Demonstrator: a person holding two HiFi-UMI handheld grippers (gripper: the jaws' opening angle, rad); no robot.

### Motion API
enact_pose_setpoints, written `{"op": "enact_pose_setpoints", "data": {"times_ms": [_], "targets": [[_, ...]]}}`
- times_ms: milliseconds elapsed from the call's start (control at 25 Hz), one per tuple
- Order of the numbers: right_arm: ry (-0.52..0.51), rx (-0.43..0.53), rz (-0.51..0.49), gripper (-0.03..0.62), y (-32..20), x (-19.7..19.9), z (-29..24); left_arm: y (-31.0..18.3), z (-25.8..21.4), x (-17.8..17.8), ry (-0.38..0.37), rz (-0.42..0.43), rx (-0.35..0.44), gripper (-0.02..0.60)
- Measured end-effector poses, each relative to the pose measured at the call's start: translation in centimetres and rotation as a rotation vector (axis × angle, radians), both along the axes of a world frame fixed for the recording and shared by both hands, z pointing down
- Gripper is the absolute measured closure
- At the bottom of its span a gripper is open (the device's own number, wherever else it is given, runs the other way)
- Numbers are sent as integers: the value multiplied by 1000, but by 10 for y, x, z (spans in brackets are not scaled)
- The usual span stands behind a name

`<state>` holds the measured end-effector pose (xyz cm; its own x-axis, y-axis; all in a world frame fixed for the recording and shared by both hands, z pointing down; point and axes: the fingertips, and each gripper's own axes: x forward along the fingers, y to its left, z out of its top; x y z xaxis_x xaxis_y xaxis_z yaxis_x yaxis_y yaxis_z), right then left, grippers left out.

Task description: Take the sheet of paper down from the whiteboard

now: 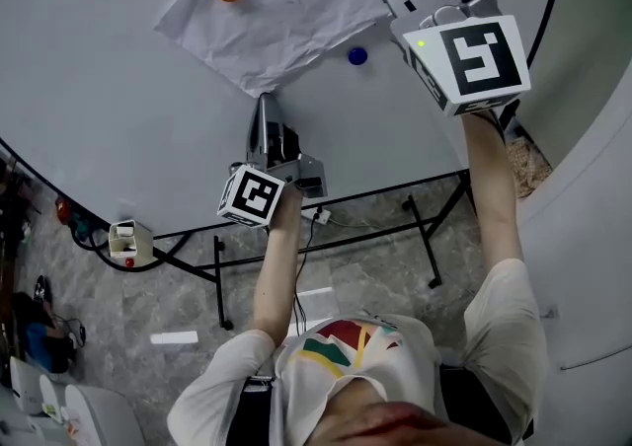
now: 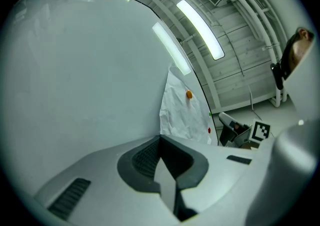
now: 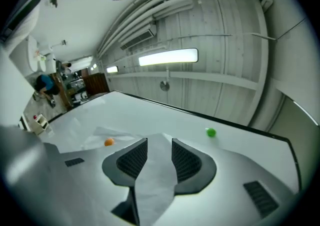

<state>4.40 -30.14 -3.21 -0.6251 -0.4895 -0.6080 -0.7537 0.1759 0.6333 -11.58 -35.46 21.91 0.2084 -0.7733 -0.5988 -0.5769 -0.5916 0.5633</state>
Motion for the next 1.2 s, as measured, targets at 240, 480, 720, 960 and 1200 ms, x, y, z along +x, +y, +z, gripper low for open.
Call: {"op": "enact_pose_setpoints", "data": {"times_ms": [240, 480, 720, 960, 1200], "targets": [[334, -88, 15, 457, -9, -120, 70, 5, -1, -1, 9, -12, 6, 538], [306, -114, 27, 459, -25, -155, 72, 16, 2, -2, -23, -12, 21, 538], [301, -126, 73, 459, -33, -162, 70, 21, 4, -7, -21, -11, 32, 538], [321, -138, 87, 461, -36, -168, 68, 23, 2, -10, -36, -7, 36, 538], [277, -93, 77, 511, -27, -183, 40, 32, 11, -13, -10, 23, 15, 538]]}}
